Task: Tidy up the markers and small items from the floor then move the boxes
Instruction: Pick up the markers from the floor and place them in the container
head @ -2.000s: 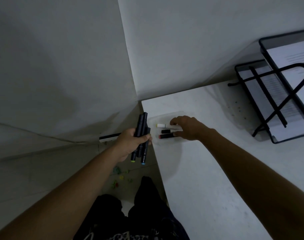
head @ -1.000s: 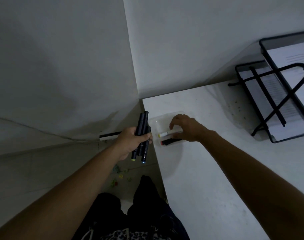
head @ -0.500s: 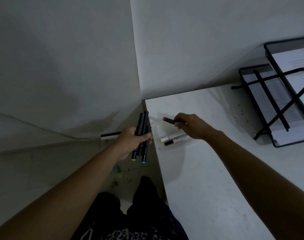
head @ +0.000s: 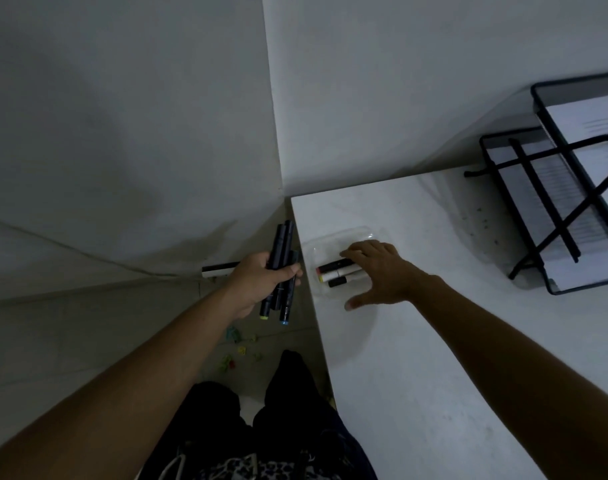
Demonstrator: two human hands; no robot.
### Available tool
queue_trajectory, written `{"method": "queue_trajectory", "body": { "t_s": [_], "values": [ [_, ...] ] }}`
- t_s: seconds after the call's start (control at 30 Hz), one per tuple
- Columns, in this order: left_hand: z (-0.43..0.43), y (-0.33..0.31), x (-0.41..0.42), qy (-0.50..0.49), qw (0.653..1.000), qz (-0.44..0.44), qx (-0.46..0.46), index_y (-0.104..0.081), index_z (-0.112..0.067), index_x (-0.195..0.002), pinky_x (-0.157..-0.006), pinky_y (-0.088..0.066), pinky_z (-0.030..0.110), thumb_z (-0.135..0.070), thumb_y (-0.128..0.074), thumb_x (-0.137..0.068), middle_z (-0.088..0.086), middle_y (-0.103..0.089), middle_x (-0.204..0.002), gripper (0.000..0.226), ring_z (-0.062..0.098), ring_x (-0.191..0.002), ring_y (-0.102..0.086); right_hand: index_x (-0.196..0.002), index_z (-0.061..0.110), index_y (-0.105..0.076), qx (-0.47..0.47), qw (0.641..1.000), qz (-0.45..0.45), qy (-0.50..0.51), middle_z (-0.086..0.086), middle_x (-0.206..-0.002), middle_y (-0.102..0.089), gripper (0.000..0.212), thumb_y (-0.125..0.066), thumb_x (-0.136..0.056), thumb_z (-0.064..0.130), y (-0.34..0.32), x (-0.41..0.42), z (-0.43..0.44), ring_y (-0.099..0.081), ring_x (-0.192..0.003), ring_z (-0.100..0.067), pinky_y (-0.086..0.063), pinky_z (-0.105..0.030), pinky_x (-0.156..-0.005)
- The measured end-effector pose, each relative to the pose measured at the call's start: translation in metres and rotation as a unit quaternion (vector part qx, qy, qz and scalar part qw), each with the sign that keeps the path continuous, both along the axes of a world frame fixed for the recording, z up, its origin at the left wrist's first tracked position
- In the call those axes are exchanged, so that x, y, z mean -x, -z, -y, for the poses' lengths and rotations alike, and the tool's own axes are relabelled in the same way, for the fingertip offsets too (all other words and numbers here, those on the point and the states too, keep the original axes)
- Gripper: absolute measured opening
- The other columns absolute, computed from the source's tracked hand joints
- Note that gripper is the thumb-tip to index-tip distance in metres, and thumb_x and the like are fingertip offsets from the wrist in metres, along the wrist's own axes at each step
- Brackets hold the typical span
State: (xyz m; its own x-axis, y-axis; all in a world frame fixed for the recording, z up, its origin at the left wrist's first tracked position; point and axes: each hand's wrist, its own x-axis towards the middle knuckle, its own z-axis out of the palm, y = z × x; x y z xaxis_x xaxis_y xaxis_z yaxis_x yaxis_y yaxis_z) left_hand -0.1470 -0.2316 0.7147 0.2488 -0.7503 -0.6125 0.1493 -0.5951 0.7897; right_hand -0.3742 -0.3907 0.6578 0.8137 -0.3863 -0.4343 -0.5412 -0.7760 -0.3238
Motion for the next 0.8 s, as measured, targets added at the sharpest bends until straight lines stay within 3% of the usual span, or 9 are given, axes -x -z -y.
{"method": "queue_trajectory", "body": {
  "t_s": [0.07, 0.27, 0.37, 0.43, 0.57, 0.7, 0.8],
  "values": [
    [0.0, 0.001, 0.002, 0.001, 1.0, 0.001, -0.004, -0.07, -0.013, -0.093, -0.085, -0.056, 0.04, -0.024, -0.071, -0.084, 0.002, -0.076, -0.092, 0.014, 0.018, -0.09, -0.072, -0.145, 0.028, -0.027, 0.011, 1.0, -0.014, -0.015, 0.001, -0.15, -0.03, 0.105, -0.057, -0.061, 0.082, 0.003, 0.003, 0.001, -0.026, -0.138, -0.022, -0.02, -0.045, -0.115],
    [0.003, -0.004, 0.01, 0.013, 1.0, 0.003, -0.01, -0.068, -0.007, -0.099, -0.077, -0.056, 0.028, -0.024, -0.07, -0.085, 0.006, -0.075, -0.095, 0.022, 0.018, -0.09, -0.071, -0.13, 0.031, -0.043, -0.008, 0.999, 0.028, 0.017, 0.005, -0.13, -0.044, 0.076, -0.068, -0.067, 0.065, 0.013, 0.006, -0.005, -0.039, -0.119, -0.018, -0.036, -0.039, -0.1],
    [0.006, -0.006, 0.014, 0.012, 1.0, 0.002, -0.01, -0.066, -0.004, -0.103, -0.069, -0.055, 0.02, -0.02, -0.068, -0.087, 0.009, -0.074, -0.098, 0.023, 0.014, -0.086, -0.071, -0.132, 0.032, -0.042, -0.02, 0.999, 0.026, 0.028, 0.005, -0.131, -0.043, 0.083, -0.06, -0.064, 0.076, 0.014, 0.008, -0.008, -0.037, -0.121, -0.017, -0.031, -0.041, -0.104],
    [0.008, -0.007, 0.015, 0.01, 1.0, 0.0, -0.012, -0.065, -0.002, -0.105, -0.065, -0.055, 0.018, -0.018, -0.067, -0.087, 0.009, -0.074, -0.099, 0.024, 0.012, -0.084, -0.071, -0.135, 0.032, -0.041, -0.022, 0.997, 0.047, 0.055, 0.004, -0.134, -0.044, 0.078, -0.049, -0.073, 0.079, 0.012, 0.009, -0.011, -0.038, -0.124, -0.018, -0.031, -0.043, -0.105],
    [0.012, -0.007, 0.017, 0.019, 1.0, 0.0, -0.018, -0.064, -0.001, -0.108, -0.068, -0.055, 0.019, -0.018, -0.067, -0.087, 0.009, -0.074, -0.101, 0.027, 0.013, -0.085, -0.071, -0.135, 0.03, -0.047, -0.028, 0.993, 0.078, 0.088, 0.003, -0.136, -0.049, 0.048, -0.048, -0.092, 0.052, 0.01, 0.004, -0.013, -0.04, -0.126, -0.023, -0.033, -0.045, -0.102],
    [0.014, -0.006, 0.018, 0.017, 1.0, -0.008, -0.022, -0.062, 0.0, -0.11, -0.063, -0.055, 0.018, -0.015, -0.066, -0.087, 0.009, -0.073, -0.1, 0.027, 0.009, -0.079, -0.071, -0.127, 0.03, -0.057, -0.021, 0.997, 0.054, 0.046, 0.006, -0.13, -0.055, 0.033, -0.054, -0.094, 0.031, 0.004, -0.01, -0.007, -0.046, -0.118, -0.022, -0.036, -0.044, -0.098],
    [0.014, -0.006, 0.017, 0.014, 0.999, -0.016, -0.024, -0.062, 0.0, -0.11, -0.06, -0.054, 0.017, -0.014, -0.066, -0.088, 0.009, -0.073, -0.1, 0.027, 0.007, -0.077, -0.071, -0.122, 0.029, -0.06, -0.033, 0.997, 0.055, 0.039, 0.006, -0.127, -0.059, 0.03, -0.056, -0.093, 0.028, 0.0, -0.017, -0.003, -0.047, -0.116, -0.021, -0.034, -0.043, -0.099]
  ]
}}
